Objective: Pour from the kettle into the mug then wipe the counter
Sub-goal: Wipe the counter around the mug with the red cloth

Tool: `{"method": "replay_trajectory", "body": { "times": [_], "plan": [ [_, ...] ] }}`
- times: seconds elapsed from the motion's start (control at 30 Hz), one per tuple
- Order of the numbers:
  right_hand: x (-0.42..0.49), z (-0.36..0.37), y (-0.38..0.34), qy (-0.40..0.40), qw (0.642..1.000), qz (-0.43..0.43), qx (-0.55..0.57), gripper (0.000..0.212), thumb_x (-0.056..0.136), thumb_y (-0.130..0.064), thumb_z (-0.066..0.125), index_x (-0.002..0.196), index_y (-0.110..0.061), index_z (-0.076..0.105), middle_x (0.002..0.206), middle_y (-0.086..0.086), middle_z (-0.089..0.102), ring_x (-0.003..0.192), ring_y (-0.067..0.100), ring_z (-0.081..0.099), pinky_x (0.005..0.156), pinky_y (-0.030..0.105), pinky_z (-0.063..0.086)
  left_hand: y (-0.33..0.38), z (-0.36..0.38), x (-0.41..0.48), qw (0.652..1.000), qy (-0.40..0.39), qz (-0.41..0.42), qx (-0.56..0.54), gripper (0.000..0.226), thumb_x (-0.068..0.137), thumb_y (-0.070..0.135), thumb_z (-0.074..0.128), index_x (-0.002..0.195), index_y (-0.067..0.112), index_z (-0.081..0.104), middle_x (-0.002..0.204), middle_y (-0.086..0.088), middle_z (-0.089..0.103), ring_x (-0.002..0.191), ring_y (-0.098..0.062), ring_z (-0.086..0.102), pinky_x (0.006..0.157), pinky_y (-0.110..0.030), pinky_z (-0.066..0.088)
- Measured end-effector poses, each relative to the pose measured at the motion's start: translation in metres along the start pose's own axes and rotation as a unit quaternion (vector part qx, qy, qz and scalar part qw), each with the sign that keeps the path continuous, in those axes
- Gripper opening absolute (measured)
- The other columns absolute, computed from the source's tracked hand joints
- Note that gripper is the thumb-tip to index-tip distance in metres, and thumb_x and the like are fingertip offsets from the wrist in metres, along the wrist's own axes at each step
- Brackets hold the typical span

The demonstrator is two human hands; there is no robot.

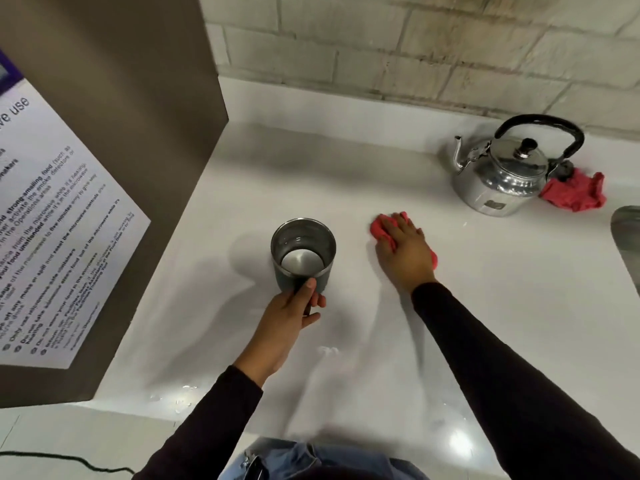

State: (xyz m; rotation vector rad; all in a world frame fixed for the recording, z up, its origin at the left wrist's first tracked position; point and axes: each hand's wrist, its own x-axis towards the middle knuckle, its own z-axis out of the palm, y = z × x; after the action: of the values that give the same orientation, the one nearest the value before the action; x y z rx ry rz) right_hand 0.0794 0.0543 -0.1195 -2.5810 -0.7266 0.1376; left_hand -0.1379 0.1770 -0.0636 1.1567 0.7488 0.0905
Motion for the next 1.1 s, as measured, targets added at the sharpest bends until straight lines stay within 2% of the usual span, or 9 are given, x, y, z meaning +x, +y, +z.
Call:
{"method": "replay_trajectory", "body": {
  "times": [0.13, 0.4, 0.5, 0.6, 0.73, 0.87, 0.97, 1.0, 1.1],
  "plan": [
    [-0.026, 0.013, -0.026, -0.049, 0.994, -0.081, 0.061, 0.040, 0.095, -0.027, 0.041, 0.134, -0.032, 0.050, 0.146, -0.004, 0.046, 0.140, 0.010, 0.030, 0.112, 0.022, 0.012, -0.001, -0.002, 0.006, 0.999, -0.007, 0.029, -0.026, 0.039, 0.097, 0.027, 0.044, 0.059, 0.017, 0.048, 0.059, 0.006, 0.056, 0.073, -0.003, 0.067, 0.077, -0.028, 0.055],
    [-0.113, 0.010, -0.005, -0.106, 0.953, -0.283, -0.032, 0.050, 0.092, -0.029, 0.050, 0.141, -0.023, 0.042, 0.150, 0.006, 0.038, 0.143, 0.024, 0.026, 0.115, 0.038, 0.020, 0.028, -0.022, 0.003, 0.998, 0.000, 0.064, -0.018, 0.039, 0.097, 0.025, 0.042, 0.060, 0.015, 0.045, 0.053, 0.009, 0.056, 0.076, -0.006, 0.068, 0.084, -0.034, 0.054],
    [-0.098, -0.006, 0.027, -0.056, 0.974, -0.221, -0.012, 0.044, 0.091, -0.023, 0.049, 0.135, -0.017, 0.051, 0.147, 0.009, 0.043, 0.140, 0.023, 0.031, 0.114, 0.043, 0.027, 0.037, -0.029, -0.005, 0.997, 0.012, 0.070, -0.031, 0.043, 0.097, 0.023, 0.042, 0.056, 0.015, 0.047, 0.051, 0.008, 0.056, 0.072, -0.005, 0.069, 0.085, -0.036, 0.054],
    [-0.048, -0.008, 0.025, -0.012, 0.997, -0.078, 0.006, 0.041, 0.095, -0.020, 0.043, 0.135, -0.019, 0.050, 0.147, 0.007, 0.045, 0.141, 0.019, 0.030, 0.114, 0.034, 0.016, 0.042, -0.032, -0.013, 0.996, 0.018, 0.070, -0.042, 0.045, 0.097, 0.023, 0.042, 0.054, 0.015, 0.047, 0.051, 0.006, 0.055, 0.071, -0.007, 0.070, 0.083, -0.035, 0.055],
    [0.007, 0.009, -0.022, -0.034, 0.995, -0.020, 0.096, 0.041, 0.099, -0.031, 0.029, 0.135, -0.023, 0.049, 0.147, 0.003, 0.044, 0.141, 0.014, 0.027, 0.114, 0.029, 0.009, 0.045, -0.033, -0.024, 0.997, 0.024, 0.070, -0.039, 0.043, 0.097, 0.026, 0.042, 0.056, 0.014, 0.044, 0.052, 0.006, 0.055, 0.071, -0.008, 0.070, 0.077, -0.032, 0.058],
    [0.013, 0.029, -0.080, -0.124, 0.979, -0.070, 0.144, 0.042, 0.099, -0.038, 0.029, 0.135, -0.027, 0.048, 0.145, -0.002, 0.048, 0.134, 0.010, 0.039, 0.116, 0.026, 0.011, 0.048, -0.036, -0.033, 0.996, 0.016, 0.083, -0.019, 0.045, 0.098, 0.026, 0.041, 0.054, 0.016, 0.045, 0.052, 0.007, 0.057, 0.073, -0.007, 0.070, 0.079, -0.032, 0.058],
    [-0.004, 0.033, -0.108, -0.228, 0.951, -0.119, 0.169, 0.028, 0.095, -0.038, 0.032, 0.104, -0.045, 0.057, 0.100, -0.011, 0.069, 0.092, 0.004, 0.056, 0.112, 0.040, 0.031, 0.050, -0.037, -0.040, 0.996, 0.016, 0.091, -0.016, 0.054, 0.098, 0.027, 0.041, 0.045, 0.025, 0.051, 0.053, 0.008, 0.056, 0.073, -0.007, 0.069, 0.077, -0.031, 0.060],
    [-0.011, 0.032, -0.112, -0.255, 0.944, -0.150, 0.146, 0.027, 0.094, -0.037, 0.033, 0.098, -0.045, 0.058, 0.092, -0.009, 0.068, 0.089, 0.006, 0.058, 0.107, 0.040, 0.036, 0.051, -0.037, -0.042, 0.995, 0.014, 0.093, -0.012, 0.055, 0.098, 0.027, 0.041, 0.044, 0.025, 0.053, 0.053, 0.007, 0.055, 0.072, -0.007, 0.069, 0.077, -0.031, 0.060],
    [-0.030, 0.026, -0.108, -0.328, 0.907, -0.241, 0.107, 0.032, 0.092, -0.034, 0.042, 0.098, -0.020, 0.070, 0.106, 0.000, 0.068, 0.111, 0.020, 0.055, 0.109, 0.038, 0.030, 0.053, -0.039, -0.048, 0.995, 0.012, 0.099, -0.003, 0.053, 0.098, 0.028, 0.040, 0.046, 0.026, 0.052, 0.055, 0.005, 0.054, 0.071, -0.010, 0.064, 0.077, -0.030, 0.060]
  ]
}}
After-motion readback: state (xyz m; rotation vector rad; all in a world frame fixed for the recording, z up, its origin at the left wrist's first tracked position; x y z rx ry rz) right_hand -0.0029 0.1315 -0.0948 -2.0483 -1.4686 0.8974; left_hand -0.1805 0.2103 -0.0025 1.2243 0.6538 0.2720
